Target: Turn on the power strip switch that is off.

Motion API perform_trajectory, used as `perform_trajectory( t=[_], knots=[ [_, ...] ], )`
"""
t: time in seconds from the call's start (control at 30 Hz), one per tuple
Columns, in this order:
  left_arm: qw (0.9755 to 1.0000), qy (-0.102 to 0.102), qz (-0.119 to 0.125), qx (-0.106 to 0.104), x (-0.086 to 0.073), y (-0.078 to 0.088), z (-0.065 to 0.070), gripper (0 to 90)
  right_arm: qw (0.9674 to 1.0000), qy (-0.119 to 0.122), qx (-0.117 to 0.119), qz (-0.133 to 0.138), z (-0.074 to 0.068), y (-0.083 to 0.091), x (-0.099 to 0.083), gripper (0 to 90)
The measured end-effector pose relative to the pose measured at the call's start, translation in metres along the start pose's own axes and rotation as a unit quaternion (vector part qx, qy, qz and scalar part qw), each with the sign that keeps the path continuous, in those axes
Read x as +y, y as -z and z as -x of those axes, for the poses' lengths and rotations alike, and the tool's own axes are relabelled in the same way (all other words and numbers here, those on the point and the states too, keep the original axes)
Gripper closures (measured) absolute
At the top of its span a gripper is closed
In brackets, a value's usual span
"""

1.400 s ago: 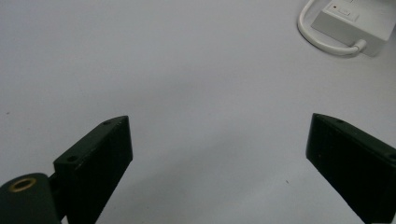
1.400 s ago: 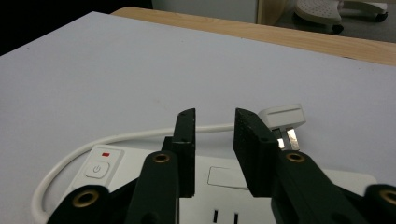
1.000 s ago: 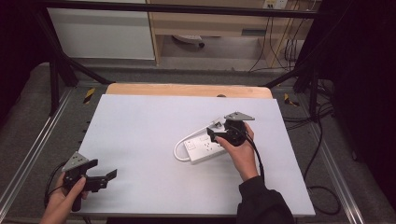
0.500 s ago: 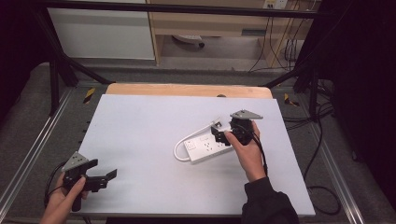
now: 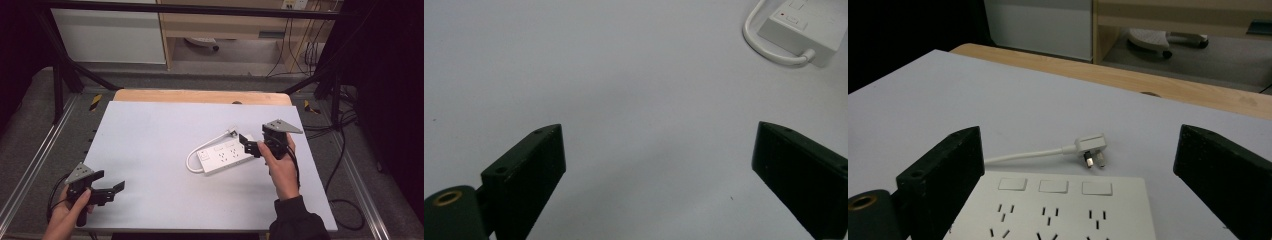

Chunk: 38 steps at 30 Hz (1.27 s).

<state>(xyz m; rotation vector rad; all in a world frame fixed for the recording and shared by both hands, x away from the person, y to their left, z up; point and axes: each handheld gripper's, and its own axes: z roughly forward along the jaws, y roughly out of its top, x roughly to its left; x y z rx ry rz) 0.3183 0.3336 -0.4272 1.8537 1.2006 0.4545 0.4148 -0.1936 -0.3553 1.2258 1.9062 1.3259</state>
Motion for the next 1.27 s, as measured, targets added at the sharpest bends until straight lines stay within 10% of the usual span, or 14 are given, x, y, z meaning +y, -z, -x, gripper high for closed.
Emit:
perform_trajectory(
  t=[0.7, 1.27],
  knots=[
    [1.0, -0.001, 0.005, 0.0, 0.0, 0.002, 0.001, 7.0, 0.9983, -0.002, -0.056, 0.014, 0.042, 0.069, -0.084, 5.2],
    [1.0, -0.005, 0.002, 0.0, 0.0, 0.001, 0.002, 7.0, 0.9924, -0.024, -0.062, -0.104, 0.053, 0.048, -0.129, 4.2]
  ],
)
